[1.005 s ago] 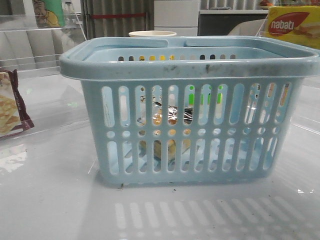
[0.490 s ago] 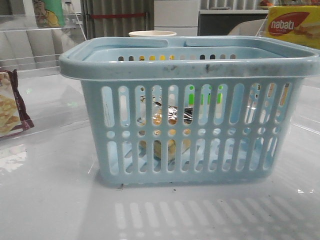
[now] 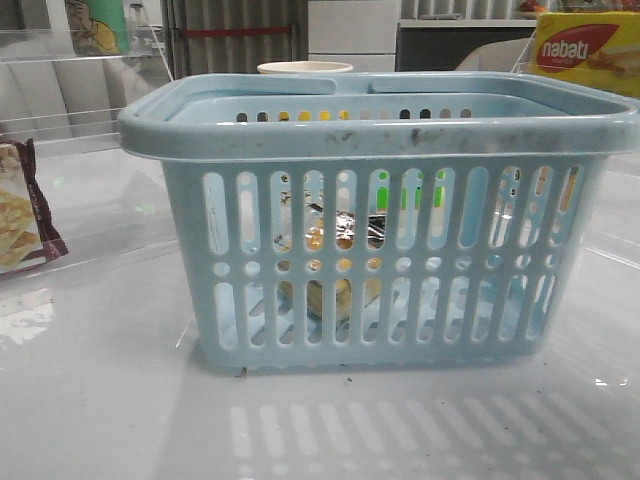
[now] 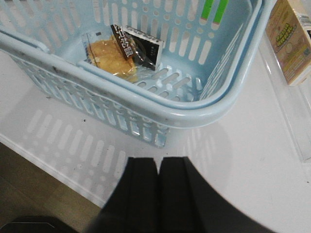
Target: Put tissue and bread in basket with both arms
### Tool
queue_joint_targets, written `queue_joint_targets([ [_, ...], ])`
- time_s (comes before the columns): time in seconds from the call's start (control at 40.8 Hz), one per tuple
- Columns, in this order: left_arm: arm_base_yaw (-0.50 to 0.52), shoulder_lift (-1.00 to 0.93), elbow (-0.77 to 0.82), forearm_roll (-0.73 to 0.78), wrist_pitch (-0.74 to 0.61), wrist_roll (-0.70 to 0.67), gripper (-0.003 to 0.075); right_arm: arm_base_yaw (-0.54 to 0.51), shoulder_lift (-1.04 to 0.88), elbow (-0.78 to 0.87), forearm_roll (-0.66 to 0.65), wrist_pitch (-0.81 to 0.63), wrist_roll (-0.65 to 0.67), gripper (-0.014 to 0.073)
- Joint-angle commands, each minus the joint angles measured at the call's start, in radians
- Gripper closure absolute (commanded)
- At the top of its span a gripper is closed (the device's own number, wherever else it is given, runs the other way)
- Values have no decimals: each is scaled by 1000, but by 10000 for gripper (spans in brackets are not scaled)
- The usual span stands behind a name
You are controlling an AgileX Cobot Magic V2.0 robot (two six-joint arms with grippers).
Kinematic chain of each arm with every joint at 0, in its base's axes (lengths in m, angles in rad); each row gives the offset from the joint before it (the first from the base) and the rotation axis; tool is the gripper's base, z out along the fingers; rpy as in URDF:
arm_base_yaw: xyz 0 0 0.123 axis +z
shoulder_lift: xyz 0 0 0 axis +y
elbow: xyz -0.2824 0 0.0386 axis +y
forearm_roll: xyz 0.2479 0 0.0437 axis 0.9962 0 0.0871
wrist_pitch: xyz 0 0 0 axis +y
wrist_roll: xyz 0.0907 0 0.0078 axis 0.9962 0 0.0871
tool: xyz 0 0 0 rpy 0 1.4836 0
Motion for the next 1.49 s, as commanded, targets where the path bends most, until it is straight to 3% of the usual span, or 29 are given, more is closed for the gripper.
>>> queue_joint_targets([
  [0.0,-6,7,-28,3,-77,-11,629,1,-4,-28,-14,-65,-12,536],
  [0.196,43,-49,-13,13,-93,-11,629,1,-4,-28,-14,-65,-12,536],
  [0.564,522,-384,362,7,-557,-11,629,1,-4,-28,-14,-61,-12,536],
  [0.735,647,-532,556,-1,-692,-11,629,1,-4,-28,-14,-61,-12,536],
  [0.98,720,-643,717,-34,-841,-11,629,1,-4,-28,-14,-61,-12,536],
  [1.152,746,-655,745,-79,-826,-11,629,1,-4,-28,-14,-60,-12,536],
  [1.47,700,-655,745,-52,-835,-9,629,1,-4,-28,-14,-58,-12,536],
])
